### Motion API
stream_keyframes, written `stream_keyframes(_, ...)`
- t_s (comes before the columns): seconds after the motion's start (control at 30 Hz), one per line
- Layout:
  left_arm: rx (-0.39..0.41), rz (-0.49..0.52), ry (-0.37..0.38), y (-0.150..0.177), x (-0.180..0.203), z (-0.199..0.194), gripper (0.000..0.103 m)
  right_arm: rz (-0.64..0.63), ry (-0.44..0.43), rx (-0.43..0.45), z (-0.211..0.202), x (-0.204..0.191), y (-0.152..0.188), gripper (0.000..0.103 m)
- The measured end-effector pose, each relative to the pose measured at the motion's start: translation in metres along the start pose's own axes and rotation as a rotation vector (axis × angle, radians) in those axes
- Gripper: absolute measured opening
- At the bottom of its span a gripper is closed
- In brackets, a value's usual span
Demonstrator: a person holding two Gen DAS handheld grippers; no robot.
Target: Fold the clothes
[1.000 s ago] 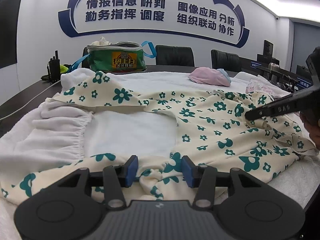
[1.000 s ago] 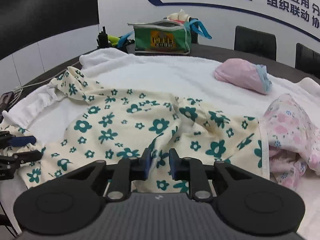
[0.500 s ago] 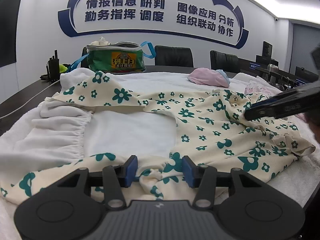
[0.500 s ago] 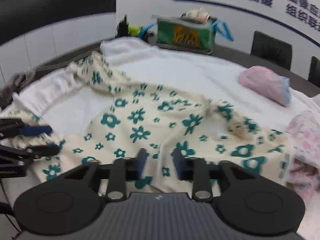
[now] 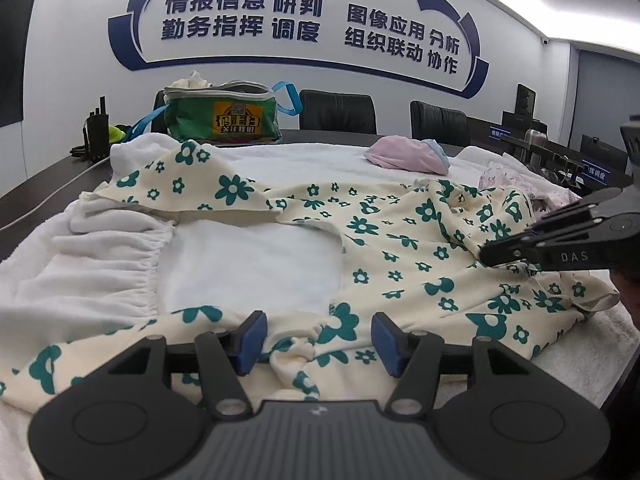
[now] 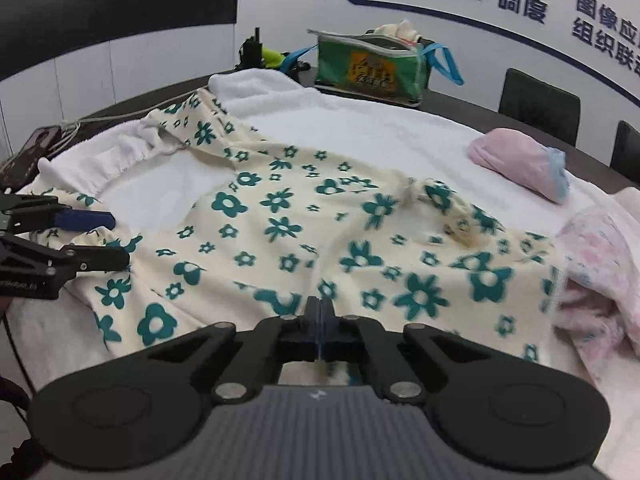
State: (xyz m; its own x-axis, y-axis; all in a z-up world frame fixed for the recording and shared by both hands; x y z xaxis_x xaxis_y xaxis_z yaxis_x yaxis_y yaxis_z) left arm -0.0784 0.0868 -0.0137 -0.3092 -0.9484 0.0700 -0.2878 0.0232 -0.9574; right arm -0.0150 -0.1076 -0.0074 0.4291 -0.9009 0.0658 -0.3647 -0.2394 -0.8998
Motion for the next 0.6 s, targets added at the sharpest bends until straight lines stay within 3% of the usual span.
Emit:
stream_keyframes(0.13,0.001,-0.003,0.002,0.000,-0.001,0.000,0.057,0.003,-0.069,-0.017,0.010,-0.018,-0.001,0.000)
stream_keyframes(0.23,-0.022,-0.026,-0.003,-0.004,-0.002,-0.005,0.057,0.065,-0.032,0.030,-0.013,0.007,-0.005,0.007)
stream_keyframes(0.27,-0.033,-0.047,0.010,-0.011,0.000,-0.008,0.059,0.088,-0.018,0.047,-0.021,0.016,-0.006,0.017)
stream_keyframes(0.3,-0.031,-0.086,0.049,-0.021,0.003,-0.009,0.061,0.123,0.041,0.074,-0.034,0.036,-0.005,0.033)
stream_keyframes(0.37,-0.028,-0.182,0.146,-0.048,0.013,-0.002,0.061,0.185,0.178,0.114,-0.058,0.076,0.000,0.040)
stream_keyframes(0.43,-0.063,-0.253,0.202,-0.074,0.029,0.022,0.061,0.221,0.259,0.096,-0.068,0.101,0.012,0.039)
stream_keyframes(0.5,-0.114,-0.241,0.186,-0.095,0.050,0.063,0.061,0.255,0.294,0.080,-0.072,0.115,0.022,0.039)
stream_keyframes(0.6,-0.211,-0.082,0.163,-0.103,0.090,0.135,0.060,0.245,0.237,0.082,-0.069,0.106,0.028,0.039)
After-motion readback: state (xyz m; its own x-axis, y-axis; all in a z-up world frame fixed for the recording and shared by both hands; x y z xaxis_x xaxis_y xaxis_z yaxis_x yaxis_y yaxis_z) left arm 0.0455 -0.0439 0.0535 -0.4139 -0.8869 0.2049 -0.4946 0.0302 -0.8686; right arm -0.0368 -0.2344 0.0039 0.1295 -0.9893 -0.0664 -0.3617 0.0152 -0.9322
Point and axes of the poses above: each gripper's, at about its wrist camera, not at the fingertips, and z roughly the way its jaws point, x to its right, y to its underside, the point moved 5 cm from there along z, roughly the way its jaws point, and after that the axes turned 14 degrees about x, right-handed, at the moved point
